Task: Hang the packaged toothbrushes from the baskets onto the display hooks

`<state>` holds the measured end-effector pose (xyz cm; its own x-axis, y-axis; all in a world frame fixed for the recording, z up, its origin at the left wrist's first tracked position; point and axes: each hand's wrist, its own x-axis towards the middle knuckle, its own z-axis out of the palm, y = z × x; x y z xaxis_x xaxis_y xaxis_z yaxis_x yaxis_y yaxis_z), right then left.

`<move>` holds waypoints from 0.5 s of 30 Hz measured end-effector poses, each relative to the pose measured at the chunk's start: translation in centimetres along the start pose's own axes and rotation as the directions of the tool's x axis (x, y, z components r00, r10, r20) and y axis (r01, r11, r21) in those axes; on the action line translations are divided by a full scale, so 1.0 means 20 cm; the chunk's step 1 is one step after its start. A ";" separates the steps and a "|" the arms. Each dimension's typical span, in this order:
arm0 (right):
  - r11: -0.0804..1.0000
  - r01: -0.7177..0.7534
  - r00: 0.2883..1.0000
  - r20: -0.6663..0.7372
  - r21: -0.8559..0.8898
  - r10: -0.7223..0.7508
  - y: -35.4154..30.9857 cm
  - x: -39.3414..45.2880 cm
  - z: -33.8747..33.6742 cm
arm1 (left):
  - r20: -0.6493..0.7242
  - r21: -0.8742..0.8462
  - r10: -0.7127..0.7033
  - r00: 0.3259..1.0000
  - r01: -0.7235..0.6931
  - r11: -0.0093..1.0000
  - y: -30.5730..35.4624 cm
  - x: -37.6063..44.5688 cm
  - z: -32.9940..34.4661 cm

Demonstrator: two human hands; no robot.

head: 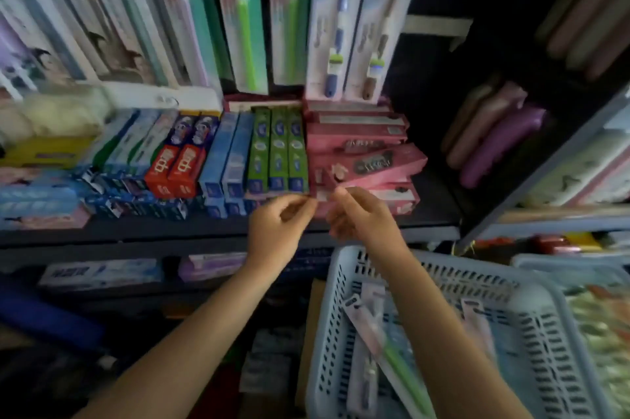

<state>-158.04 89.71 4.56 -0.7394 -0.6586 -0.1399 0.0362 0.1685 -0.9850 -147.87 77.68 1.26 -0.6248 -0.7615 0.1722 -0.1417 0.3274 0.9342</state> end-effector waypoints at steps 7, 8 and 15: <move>0.778 -0.367 0.929 -0.238 -0.511 0.282 0.81 -0.28 -0.42 | 0.423 0.462 -0.191 0.886 -0.029 0.887 -0.57 -0.56 0.32; 0.762 -0.389 0.920 -0.267 -0.518 0.288 0.87 -0.31 -0.45 | 0.458 0.466 -0.195 0.868 -0.047 0.884 -0.61 -0.62 0.35; 0.429 -0.394 0.784 -0.054 -0.813 0.618 1.08 -0.48 -0.41 | 0.487 0.415 -0.120 0.865 -0.108 0.903 -0.74 -0.74 0.37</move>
<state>-155.69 105.77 -14.50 -0.5936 -0.3725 -0.7134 -0.2397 0.9280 -0.2851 -142.14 88.26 -17.43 -0.8974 -0.4258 -0.1157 -0.3793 0.6103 0.6955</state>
